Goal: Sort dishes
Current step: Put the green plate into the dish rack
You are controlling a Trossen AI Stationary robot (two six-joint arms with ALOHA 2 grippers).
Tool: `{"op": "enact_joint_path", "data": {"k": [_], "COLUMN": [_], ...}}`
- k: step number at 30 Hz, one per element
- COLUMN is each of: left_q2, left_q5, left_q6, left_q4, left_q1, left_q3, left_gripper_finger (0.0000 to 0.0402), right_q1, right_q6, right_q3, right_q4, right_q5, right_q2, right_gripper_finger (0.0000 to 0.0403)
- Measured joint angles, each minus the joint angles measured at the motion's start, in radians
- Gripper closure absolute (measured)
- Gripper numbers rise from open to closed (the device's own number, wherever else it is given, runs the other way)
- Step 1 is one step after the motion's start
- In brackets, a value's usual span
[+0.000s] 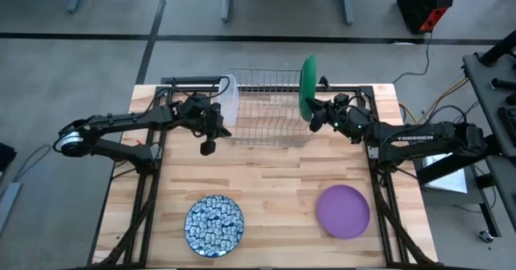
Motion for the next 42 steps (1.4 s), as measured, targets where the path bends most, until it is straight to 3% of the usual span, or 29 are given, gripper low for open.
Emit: {"op": "enact_joint_path", "data": {"k": [4,15,23,25,28,30,35,42], "left_q2": [0.004,0.008,0.008,0.008,0.008,0.008,0.008,0.009], "left_q5": [0.001,0.003,0.004,0.005,0.007,0.007,0.006,0.003], "left_q6": [-0.003,-0.022,-0.024,-0.025,-0.025,-0.025,-0.025,-0.025], "left_q4": [0.001,0.001,0.001,-0.001,-0.001,-0.001,0.009,0.021], "left_q1": [0.0,0.0,0.0,0.0,0.0,0.0,0.0,0.0], "left_q3": [0.0,0.0,0.0,0.0,0.0,0.0,0.0,-0.001], "left_gripper_finger": [0.0401,0.0401,0.0401,0.0401,0.0401,0.0401,0.0401,0.0401], "right_q1": [-0.001,-0.002,-0.001,-0.001,0.005,0.021,0.029,0.029], "right_q6": [0.013,0.013,0.013,-0.053,-0.19,-0.248,-0.4,-0.606], "right_q3": [0.0,0.005,0.006,0.006,0.018,0.037,0.16,0.472], "right_q4": [-0.001,-0.036,-0.052,-0.052,-0.052,-0.068,-0.235,-0.725], "right_q5": [0.019,0.02,0.015,-0.047,-0.268,-0.324,-0.323,-0.325], "right_q2": [-0.004,-0.036,-0.053,-0.05,-0.027,0.013,0.157,0.366], "right_gripper_finger": [0.0382,0.0278,0.0253,0.0254,0.0259,0.0261,0.0256,0.0226]}}
